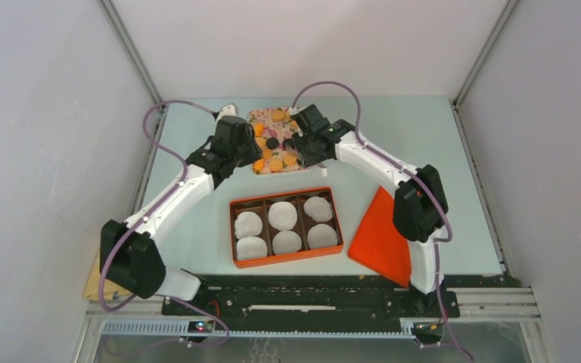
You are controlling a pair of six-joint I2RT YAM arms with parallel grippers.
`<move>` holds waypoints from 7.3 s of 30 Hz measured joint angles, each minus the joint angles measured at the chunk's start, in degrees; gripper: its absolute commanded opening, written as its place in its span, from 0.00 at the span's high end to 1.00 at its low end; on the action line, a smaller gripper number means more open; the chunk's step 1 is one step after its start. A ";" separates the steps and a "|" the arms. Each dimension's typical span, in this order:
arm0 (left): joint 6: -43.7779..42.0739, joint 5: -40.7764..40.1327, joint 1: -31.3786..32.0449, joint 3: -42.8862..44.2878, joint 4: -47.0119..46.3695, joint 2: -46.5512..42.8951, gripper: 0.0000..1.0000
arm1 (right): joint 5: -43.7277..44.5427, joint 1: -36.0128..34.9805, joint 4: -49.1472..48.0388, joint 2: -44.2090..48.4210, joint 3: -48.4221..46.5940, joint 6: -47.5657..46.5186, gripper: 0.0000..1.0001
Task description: Pack the cookies
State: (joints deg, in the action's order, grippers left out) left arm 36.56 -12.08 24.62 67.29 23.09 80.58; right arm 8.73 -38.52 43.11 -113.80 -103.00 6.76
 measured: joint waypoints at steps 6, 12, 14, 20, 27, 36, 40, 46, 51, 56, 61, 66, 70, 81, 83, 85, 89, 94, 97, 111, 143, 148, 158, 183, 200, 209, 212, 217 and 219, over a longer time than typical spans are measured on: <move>-0.22 -1.14 0.00 -0.24 -0.22 -0.28 0.58 | 0.70 -0.15 -0.44 -4.55 -2.62 0.02 0.51; -0.55 -1.29 0.00 -0.44 -0.28 -0.81 0.58 | 2.14 -0.15 -0.22 -8.35 -8.02 0.00 0.48; -0.55 -1.31 0.00 -0.44 -0.31 -0.81 0.58 | 2.16 -0.13 -0.37 -9.79 -9.35 0.02 0.48; -0.55 -1.27 0.00 -0.59 -0.31 -0.81 0.58 | 2.32 -0.13 0.33 -12.74 -11.39 0.22 0.55; -0.55 -1.01 0.00 -0.76 -0.33 -0.81 0.59 | 3.41 -0.09 0.90 -13.27 -11.72 0.72 0.93; 0.00 -1.01 -0.76 -0.92 0.35 -2.97 0.59 | 4.09 -0.39 0.37 -5.73 -4.83 1.22 0.93; 1.25 -1.42 -3.19 -2.51 0.39 -6.86 0.58 | 3.82 -1.38 0.31 3.50 1.07 1.25 0.93; 3.69 -2.86 -6.49 -5.33 1.20 -10.25 0.58 | 2.43 -6.95 -0.24 20.20 11.50 1.25 0.94; 5.64 -2.45 -10.84 -5.70 2.82 -10.38 0.58 | -1.27 -14.64 -0.33 26.82 19.65 1.55 0.94; 7.13 -1.36 -13.75 -5.73 4.13 -10.01 0.58 | -3.78 -22.99 1.18 26.80 24.02 2.62 0.94; 7.61 0.46 -13.75 -7.52 4.33 -9.42 0.58 | -5.18 -26.67 0.79 26.23 24.11 3.02 0.94; 7.58 0.72 -13.75 -8.09 4.48 -9.33 0.58 | -5.55 -26.91 0.68 23.93 22.84 2.99 0.94; 7.58 0.76 -13.75 -8.48 4.52 -9.33 0.58 | -6.56 -27.17 -0.15 20.31 22.23 2.99 0.94; 7.43 1.84 -13.77 -8.48 3.87 -9.27 0.59 | -7.19 -27.91 -1.38 13.40 18.16 2.91 0.95; 7.39 2.36 -13.77 -8.48 3.43 -9.07 0.59 | -6.60 -28.00 -1.38 13.40 17.79 2.75 0.94; 7.32 3.30 -13.77 -8.48 2.67 -8.72 0.59 | -5.81 -28.00 -1.33 13.40 17.11 2.51 0.93; 6.99 4.33 -13.77 -8.48 1.81 -7.96 0.59 | -4.63 -28.00 -1.18 13.25 15.43 2.25 0.85; 6.97 5.03 -13.77 -8.76 1.44 -7.69 0.59 | -4.28 -28.00 -1.22 11.61 14.10 2.19 0.59; 6.95 5.03 -13.77 -9.33 1.51 -7.69 0.58 | -4.24 -28.00 -0.74 10.56 14.08 2.19 0.59; 6.60 5.66 -13.77 -9.44 1.46 -7.74 0.58 | -1.31 -27.69 -0.11 10.25 10.58 0.98 0.48; 6.34 6.21 -13.77 -9.44 1.53 -8.57 0.58 | 9.49 -5.70 -1.03 6.25 7.67 -0.48 0.51; 6.32 6.12 -13.77 -9.44 1.55 -8.48 0.58 | 7.67 -5.81 -1.09 5.68 8.24 -0.48 0.51; 6.34 6.21 -13.77 -9.44 1.66 -7.67 0.58 | 6.62 -7.43 -1.18 5.62 8.37 -0.48 0.51; 6.40 6.95 -13.77 -9.44 1.62 -7.69 0.58 | 8.39 -5.70 1.25 -3.32 -0.35 -0.28 0.51; 6.38 8.48 -13.77 -9.44 1.62 -7.48 0.59 | 5.01 -4.57 3.06 -6.03 -2.51 1.11 0.66; 6.43 8.85 -13.77 -9.44 1.62 -7.50 0.60 | 5.35 -4.81 2.51 -4.55 -2.16 1.07 0.79; 6.47 8.85 -13.81 -9.44 1.62 -7.48 0.60 | 5.27 -5.16 2.10 -1.38 -0.37 1.05 0.80; 6.47 8.79 -13.90 -9.44 1.64 -7.50 0.60 | 5.53 -6.47 1.77 5.49 3.08 0.98 0.81; 6.47 8.59 -13.92 -9.44 1.73 -7.50 0.59 | 5.75 -7.54 1.90 8.11 4.24 0.96 0.81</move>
State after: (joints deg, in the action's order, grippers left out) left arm 43.03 -3.49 10.70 57.84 24.82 73.08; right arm 14.48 -46.06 45.01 -105.69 -98.76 7.73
